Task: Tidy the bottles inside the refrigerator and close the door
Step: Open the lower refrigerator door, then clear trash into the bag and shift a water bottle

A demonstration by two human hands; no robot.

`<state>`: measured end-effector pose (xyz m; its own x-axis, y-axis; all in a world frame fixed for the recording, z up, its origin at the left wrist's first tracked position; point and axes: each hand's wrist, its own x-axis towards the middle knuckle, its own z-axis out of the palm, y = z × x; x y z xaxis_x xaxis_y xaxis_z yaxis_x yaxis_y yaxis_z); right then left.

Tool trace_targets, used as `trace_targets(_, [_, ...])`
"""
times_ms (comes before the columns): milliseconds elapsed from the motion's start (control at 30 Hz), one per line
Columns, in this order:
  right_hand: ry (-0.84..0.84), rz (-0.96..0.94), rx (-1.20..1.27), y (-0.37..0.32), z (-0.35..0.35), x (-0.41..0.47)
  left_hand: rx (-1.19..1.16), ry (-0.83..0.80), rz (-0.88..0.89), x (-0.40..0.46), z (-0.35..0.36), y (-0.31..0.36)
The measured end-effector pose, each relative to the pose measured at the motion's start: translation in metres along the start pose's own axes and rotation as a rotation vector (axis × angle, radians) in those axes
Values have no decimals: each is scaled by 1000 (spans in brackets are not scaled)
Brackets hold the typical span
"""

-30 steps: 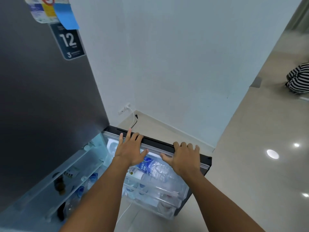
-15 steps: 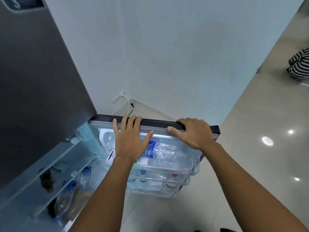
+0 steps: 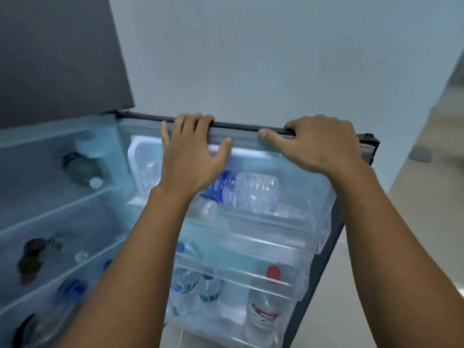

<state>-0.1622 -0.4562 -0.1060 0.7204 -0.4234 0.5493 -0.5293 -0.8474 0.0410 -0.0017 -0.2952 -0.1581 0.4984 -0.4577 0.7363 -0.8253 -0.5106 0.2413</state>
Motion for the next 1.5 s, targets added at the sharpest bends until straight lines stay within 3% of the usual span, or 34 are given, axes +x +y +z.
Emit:
trace_targets(133, [115,-40,141,-7,-6,-15,-79,-45,-76,-33,-13,17])
trace_targets(333, [345,-131,736,-53,0,-69,74,-109,-183,-112,-47,13])
trace_targets(567, [96,-413,804,-125,29,-149,185,-242,-371,-173,-92,-6])
trace_targets(733, [-199,-509,759,-167,72,-174,258,-254,-487,-210,-107,-46])
trace_targets(900, [-375,-496,749,-204,113,-171,293,-331,-591,-246,-113,-101])
trace_targets(1267, [-570,-474,807,-277,191,-163,340,-441,-827,-304,-111,-185])
trace_targets(1500, [-650,-495,849,-343,268,-183,356,-499,-901,-370,-66,-246])
